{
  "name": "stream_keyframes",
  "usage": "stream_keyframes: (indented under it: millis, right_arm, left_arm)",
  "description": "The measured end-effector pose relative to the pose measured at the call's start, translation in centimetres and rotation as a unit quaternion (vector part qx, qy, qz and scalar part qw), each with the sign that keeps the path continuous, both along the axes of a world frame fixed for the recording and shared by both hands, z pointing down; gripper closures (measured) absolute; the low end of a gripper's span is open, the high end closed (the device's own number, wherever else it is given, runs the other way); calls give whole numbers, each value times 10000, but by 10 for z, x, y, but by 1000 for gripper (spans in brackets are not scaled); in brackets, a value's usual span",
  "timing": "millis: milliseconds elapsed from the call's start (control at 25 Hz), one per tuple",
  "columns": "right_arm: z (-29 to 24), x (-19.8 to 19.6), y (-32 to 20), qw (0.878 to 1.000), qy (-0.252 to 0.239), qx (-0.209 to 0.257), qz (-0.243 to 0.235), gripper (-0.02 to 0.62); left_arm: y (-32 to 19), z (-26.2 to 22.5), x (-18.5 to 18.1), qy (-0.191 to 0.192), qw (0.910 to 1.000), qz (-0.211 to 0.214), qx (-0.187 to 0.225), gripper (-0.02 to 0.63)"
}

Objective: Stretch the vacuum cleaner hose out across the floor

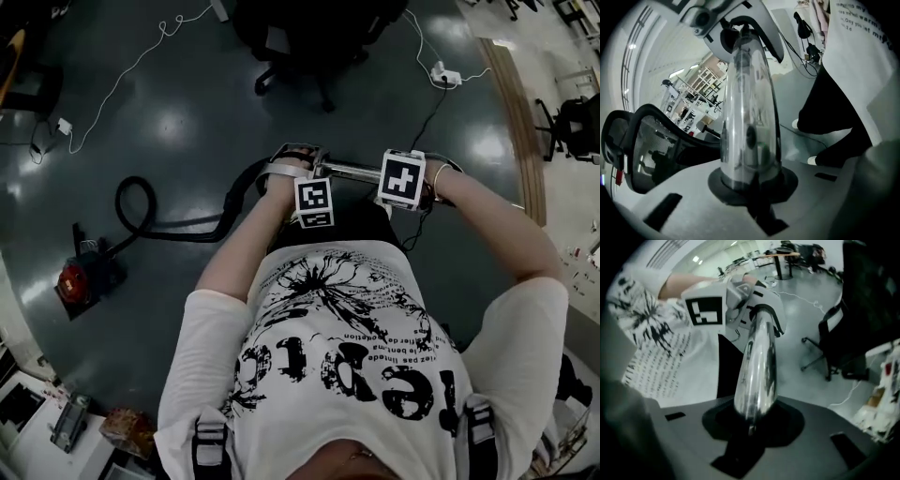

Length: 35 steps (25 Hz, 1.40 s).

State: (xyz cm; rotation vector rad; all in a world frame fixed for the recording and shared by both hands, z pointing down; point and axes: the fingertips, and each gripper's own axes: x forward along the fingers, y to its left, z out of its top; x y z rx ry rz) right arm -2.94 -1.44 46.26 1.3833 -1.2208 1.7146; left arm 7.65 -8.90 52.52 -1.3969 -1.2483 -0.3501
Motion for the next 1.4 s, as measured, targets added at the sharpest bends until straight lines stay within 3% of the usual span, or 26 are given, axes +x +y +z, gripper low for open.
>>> stream_keyframes:
  millis: [80, 160, 200, 240, 360, 440, 520, 600, 680, 720, 760, 800, 840, 880, 920, 960, 1000, 1080, 1160, 1240, 1280, 1320, 1400]
  right_arm:
    - [7, 22, 20, 9904, 1008, -291, -902, 502]
    - [10, 47, 48, 9599, 2066, -839, -1697, 490]
    - [7, 62, 64, 9338, 2645, -1178, -2101, 479]
    - [0, 77, 78, 8997, 3241, -1513, -2504, 464]
    - [-39, 106, 115, 7777, 4792, -2235, -3399, 438]
    - [-62, 109, 141, 7100, 5468, -2424, -3717, 430]
    - [-80, 103, 169, 6614, 5939, -2386, -3910, 431]
    - [-96, 92, 197, 6215, 6284, -2238, -4108, 431]
    - [-111, 80, 220, 5740, 6597, -2074, -4386, 431]
    - [-119, 74, 230, 5447, 6740, -2046, -4552, 431]
    - [-128, 70, 239, 5155, 6853, -2088, -4702, 432]
    - [-136, 67, 247, 4916, 6928, -2177, -4807, 431]
    - [-144, 66, 255, 4788, 6961, -2261, -4849, 431]
    - [-150, 67, 263, 4795, 6938, -2319, -4847, 432]
    - [-153, 68, 272, 4899, 6848, -2357, -4852, 433]
    - [-152, 69, 280, 5032, 6709, -2378, -4901, 439]
    - [-148, 70, 288, 5146, 6552, -2386, -4989, 473]
    - [-138, 70, 299, 5391, 6255, -2356, -5125, 525]
    - [-128, 72, 305, 5778, 5979, -2277, -5068, 529]
    - [-118, 75, 307, 6132, 5713, -2214, -4986, 532]
    - [-112, 77, 308, 6279, 5563, -2205, -4977, 535]
    - [-106, 78, 309, 6411, 5397, -2210, -4988, 535]
    - [-95, 80, 313, 6601, 5079, -2247, -5057, 535]
  left_arm:
    - [12, 2, 3, -170, 9996, -183, 120, 568]
    - [26, 2, 10, -338, 9982, -370, 323, 569]
    - [35, 2, 13, -476, 9969, -465, 410, 568]
    - [45, 3, 14, -682, 9950, -566, 468, 569]
    - [85, 0, 3, -1663, 9814, -826, 486, 569]
    - [118, -8, -13, -2378, 9669, -807, 460, 569]
    - [153, -22, -33, -3032, 9497, -623, 469, 569]
    - [188, -38, -53, -3586, 9315, -381, 468, 569]
    - [220, -53, -76, -4218, 9057, -28, 416, 569]
    - [235, -60, -94, -4664, 8835, 230, 367, 569]
    - [249, -67, -115, -5176, 8535, 522, 298, 569]
    - [262, -75, -136, -5700, 8174, 808, 207, 569]
    - [274, -84, -155, -6178, 7792, 1057, 101, 569]
    - [285, -92, -170, -6575, 7429, 1258, -12, 569]
    - [295, -99, -181, -6883, 7115, 1411, -123, 569]
    - [304, -104, -188, -7115, 6857, 1522, -216, 569]
    - [311, -109, -193, -7293, 6647, 1597, -276, 569]
    - [316, -114, -199, -7566, 6317, 1663, -272, 569]
    - [314, -118, -199, -7785, 6049, 1666, -174, 569]
    - [311, -118, -197, -7921, 5879, 1640, -117, 568]
    - [310, -116, -196, -7937, 5864, 1613, -122, 568]
    - [311, -112, -193, -7915, 5903, 1577, -151, 568]
    - [317, -100, -190, -7784, 6092, 1491, -268, 568]
